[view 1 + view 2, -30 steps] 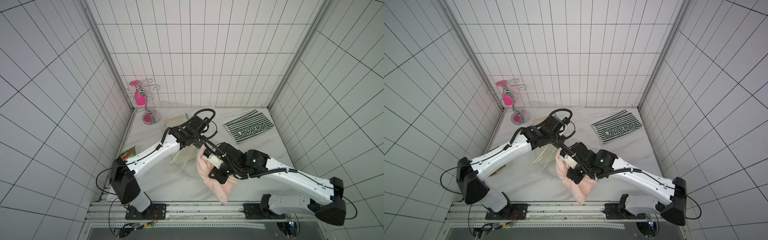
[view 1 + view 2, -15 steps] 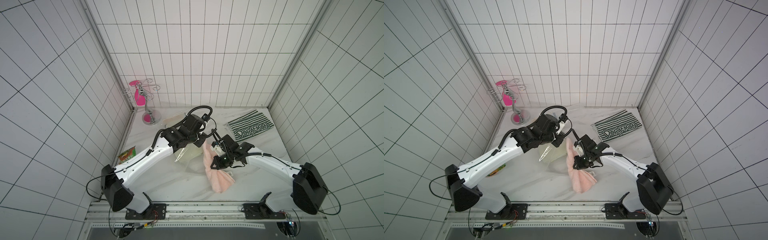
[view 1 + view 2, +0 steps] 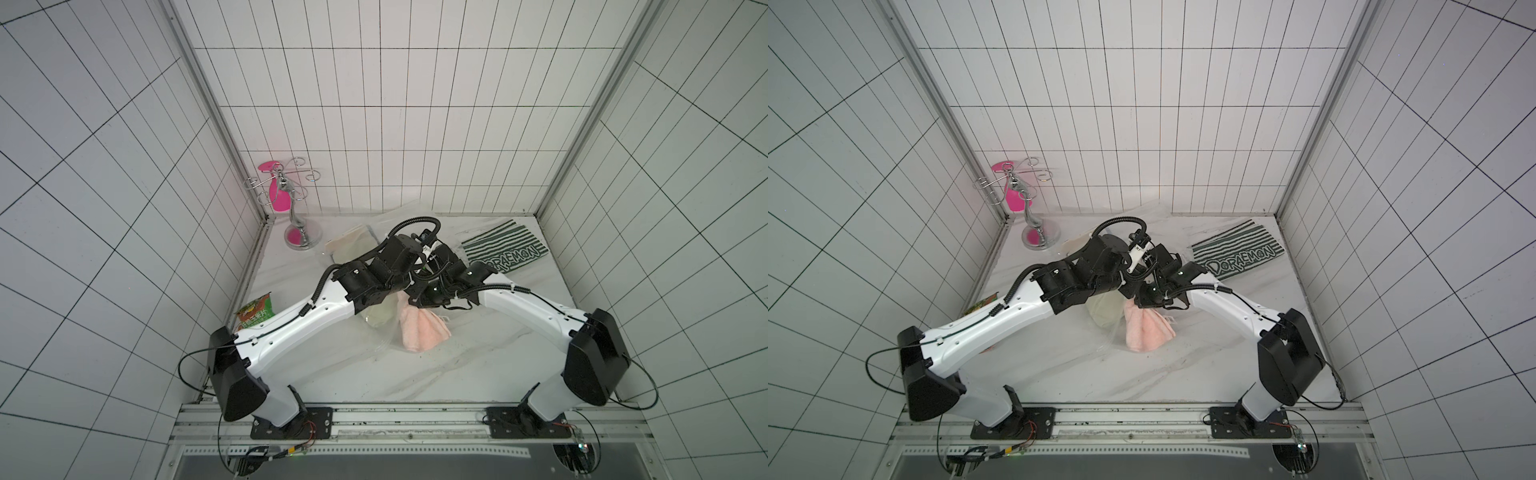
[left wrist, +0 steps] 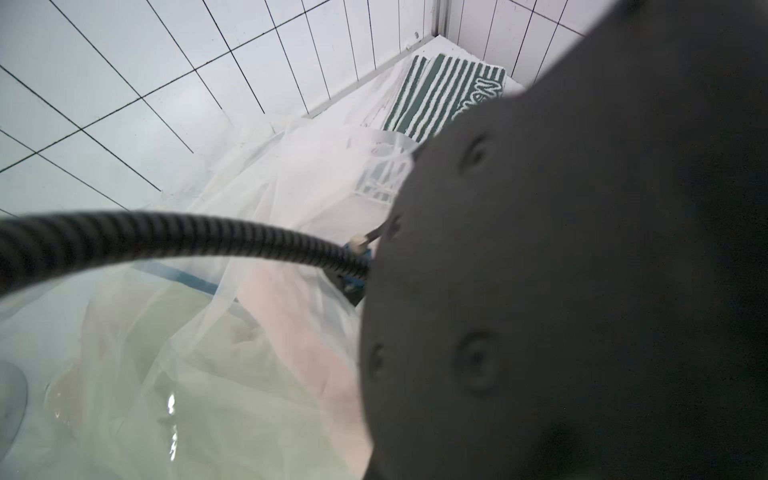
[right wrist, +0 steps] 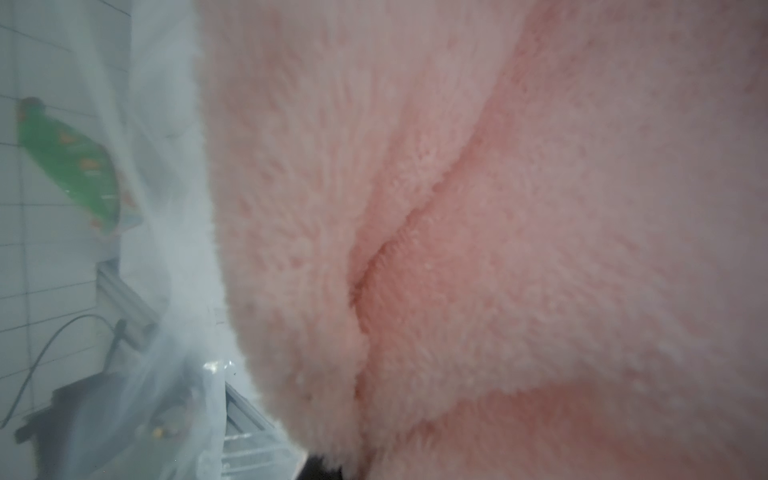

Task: Place the folded towel into the vacuum bag
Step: Place the towel in the vacuum bag.

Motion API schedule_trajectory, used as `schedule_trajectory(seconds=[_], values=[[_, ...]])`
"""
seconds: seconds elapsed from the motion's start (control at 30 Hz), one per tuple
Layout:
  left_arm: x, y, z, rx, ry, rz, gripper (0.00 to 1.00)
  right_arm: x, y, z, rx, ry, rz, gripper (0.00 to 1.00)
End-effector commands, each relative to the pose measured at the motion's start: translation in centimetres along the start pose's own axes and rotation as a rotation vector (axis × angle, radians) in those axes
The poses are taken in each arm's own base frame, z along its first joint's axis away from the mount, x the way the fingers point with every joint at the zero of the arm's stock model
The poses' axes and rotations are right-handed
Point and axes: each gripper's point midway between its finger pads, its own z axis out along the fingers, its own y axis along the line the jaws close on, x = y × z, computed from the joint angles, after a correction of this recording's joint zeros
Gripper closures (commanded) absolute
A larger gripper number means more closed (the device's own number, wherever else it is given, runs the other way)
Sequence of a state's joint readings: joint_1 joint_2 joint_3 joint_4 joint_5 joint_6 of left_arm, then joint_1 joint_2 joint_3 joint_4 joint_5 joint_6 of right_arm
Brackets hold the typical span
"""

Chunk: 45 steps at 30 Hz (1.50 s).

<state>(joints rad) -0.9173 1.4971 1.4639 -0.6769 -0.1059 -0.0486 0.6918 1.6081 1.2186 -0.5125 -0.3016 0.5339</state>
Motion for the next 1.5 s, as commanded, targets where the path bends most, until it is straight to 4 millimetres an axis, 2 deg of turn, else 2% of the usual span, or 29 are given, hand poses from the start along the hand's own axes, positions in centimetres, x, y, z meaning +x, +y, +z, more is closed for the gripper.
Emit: schedule_trajectory(seconds=[0.0, 0.07, 0.13, 0.2, 0.23, 0.33, 0.4, 0.43, 0.5, 0.57, 0.63, 0.7, 0.73, 0.8, 0.9, 1.07, 1.1, 1.2, 1.3, 1.47], values=[[2.7, -3.3, 0.1, 0.123, 0.082, 0.041, 1.00, -5.0, 0.7, -1.1, -0.059, -0.269, -0.048, 1.00], [3.0, -3.5, 0.4, 0.129, 0.090, 0.042, 1.00, -6.6, 3.4, -3.4, -0.120, -0.407, -0.133, 1.00], [3.0, -3.6, 0.5, 0.134, 0.091, 0.037, 1.00, -7.8, 3.4, -4.6, -0.103, -0.456, -0.136, 1.00], [2.9, -3.9, 0.7, 0.146, 0.088, 0.035, 1.00, -8.8, 2.2, -5.0, -0.057, -0.486, -0.128, 1.00], [2.9, -4.0, 0.7, 0.152, 0.086, 0.033, 1.00, -9.0, 1.3, -4.3, -0.015, -0.462, -0.128, 1.00], [2.9, -4.1, 1.4, 0.152, 0.090, 0.033, 1.00, -8.7, -2.8, -0.5, 0.165, -0.277, -0.133, 1.00], [3.0, -4.1, 1.7, 0.149, 0.099, 0.034, 1.00, -8.0, -5.3, 1.0, 0.272, -0.223, -0.154, 0.98], [3.1, -4.0, 1.9, 0.143, 0.103, 0.033, 1.00, -7.7, -6.1, 0.9, 0.308, -0.227, -0.159, 0.96], [3.3, -3.9, 2.1, 0.137, 0.108, 0.031, 1.00, -8.2, -6.2, -0.2, 0.323, -0.293, -0.175, 0.93], [3.4, -3.9, 2.5, 0.131, 0.111, 0.026, 1.00, -8.5, -6.4, -0.4, 0.342, -0.320, -0.185, 0.83], [3.4, -3.6, 2.9, 0.117, 0.112, 0.020, 1.00, -8.0, -7.3, 1.4, 0.339, -0.259, -0.179, 0.69], [3.3, -3.2, 3.3, 0.099, 0.113, 0.010, 1.00, -6.4, -8.2, 4.3, 0.304, -0.134, -0.155, 0.59], [3.3, -2.9, 3.4, 0.091, 0.114, 0.004, 1.00, -5.6, -8.2, 5.2, 0.266, -0.090, -0.138, 0.55], [3.2, -2.3, 3.6, 0.081, 0.117, -0.011, 1.00, -4.4, -7.6, 6.1, 0.167, -0.039, -0.090, 0.40], [3.0, -1.7, 3.8, 0.073, 0.114, -0.027, 1.00, -3.5, -6.6, 5.1, 0.105, -0.030, -0.052, 0.23], [2.9, -1.3, 4.5, 0.075, 0.111, -0.050, 1.00, -3.0, -5.3, 1.0, 0.082, -0.093, -0.018, 0.20], [2.9, -1.3, 4.5, 0.080, 0.110, -0.052, 1.00, -2.8, -5.1, 0.1, 0.077, -0.106, -0.010, 0.08], [2.8, -1.2, 4.9, 0.079, 0.109, -0.054, 1.00, -1.9, -4.6, -1.3, 0.049, -0.120, 0.011, 0.07], [2.4, -1.1, 5.0, 0.081, 0.103, -0.057, 1.00, -0.3, -4.7, -1.8, 0.024, -0.103, 0.060, 0.07], [1.9, -0.9, 4.9, 0.083, 0.088, -0.062, 1.00, 1.1, -3.3, -2.9, -0.132, -0.176, 0.176, 0.15]])
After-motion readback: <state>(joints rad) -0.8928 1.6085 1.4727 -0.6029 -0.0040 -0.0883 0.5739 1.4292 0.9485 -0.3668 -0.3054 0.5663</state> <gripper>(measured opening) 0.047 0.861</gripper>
